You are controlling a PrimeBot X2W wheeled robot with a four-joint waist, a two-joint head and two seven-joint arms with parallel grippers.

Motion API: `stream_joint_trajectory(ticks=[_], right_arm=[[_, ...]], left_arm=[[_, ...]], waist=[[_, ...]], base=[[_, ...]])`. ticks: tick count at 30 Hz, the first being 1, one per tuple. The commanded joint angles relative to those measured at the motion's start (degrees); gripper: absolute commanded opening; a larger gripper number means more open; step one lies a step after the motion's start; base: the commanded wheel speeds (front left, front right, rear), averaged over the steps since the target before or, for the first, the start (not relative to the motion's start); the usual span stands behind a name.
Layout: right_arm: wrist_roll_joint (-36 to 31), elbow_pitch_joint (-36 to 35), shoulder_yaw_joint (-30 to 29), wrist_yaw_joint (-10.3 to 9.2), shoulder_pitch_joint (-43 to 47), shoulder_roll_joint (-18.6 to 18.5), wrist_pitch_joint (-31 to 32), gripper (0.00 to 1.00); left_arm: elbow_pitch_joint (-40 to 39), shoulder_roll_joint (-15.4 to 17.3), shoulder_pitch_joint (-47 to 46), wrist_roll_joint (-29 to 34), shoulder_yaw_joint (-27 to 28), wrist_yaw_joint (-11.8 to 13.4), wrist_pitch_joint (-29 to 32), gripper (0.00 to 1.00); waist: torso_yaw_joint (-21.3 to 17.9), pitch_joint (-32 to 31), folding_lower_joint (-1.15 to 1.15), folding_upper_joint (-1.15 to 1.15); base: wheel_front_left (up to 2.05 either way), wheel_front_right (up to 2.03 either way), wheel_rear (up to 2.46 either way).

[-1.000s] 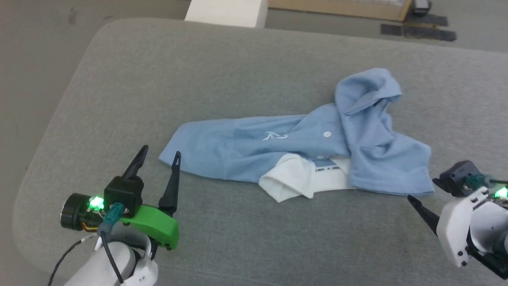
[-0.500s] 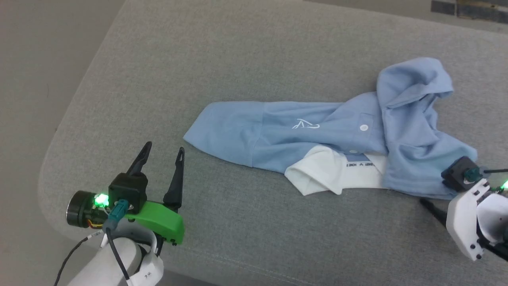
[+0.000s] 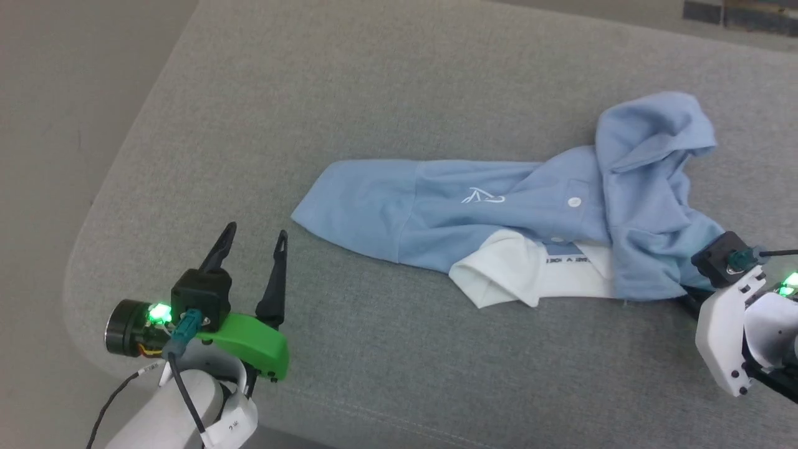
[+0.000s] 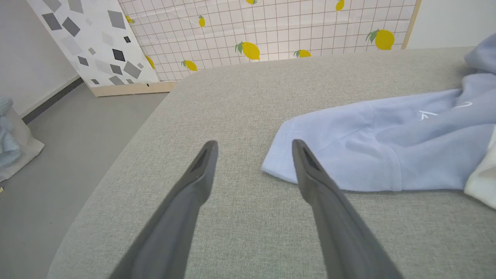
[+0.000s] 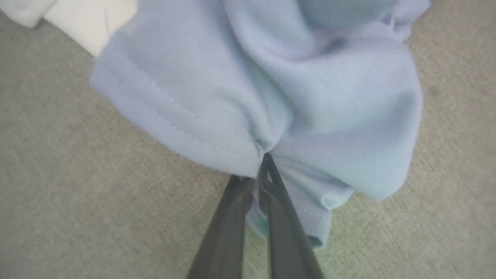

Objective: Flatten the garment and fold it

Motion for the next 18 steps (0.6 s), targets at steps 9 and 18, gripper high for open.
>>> stream_joint_trajectory(ticks=[9, 18], right_arm=[[10.6, -5.6, -4.7, -0.1, 4.1, -0.5, 0.9, 0.0], [20.7, -15.3, -18.4, -0.1, 12.0, -0.3, 8.5, 0.0]], left_arm=[[1.0, 0.9, 2.8, -1.6, 0.0, 0.3, 0.5, 1.0], [-0.2, 2.3, 6.5, -2.9, -0.1, 1.0, 1.3, 1.0]], waist=[[-6.0, -7.7, 0.0, 0.0], [-10.5, -11.2, 0.0, 0.0]], base=[[0.0, 0.0, 0.0], [0.0, 0.0, 0.0]])
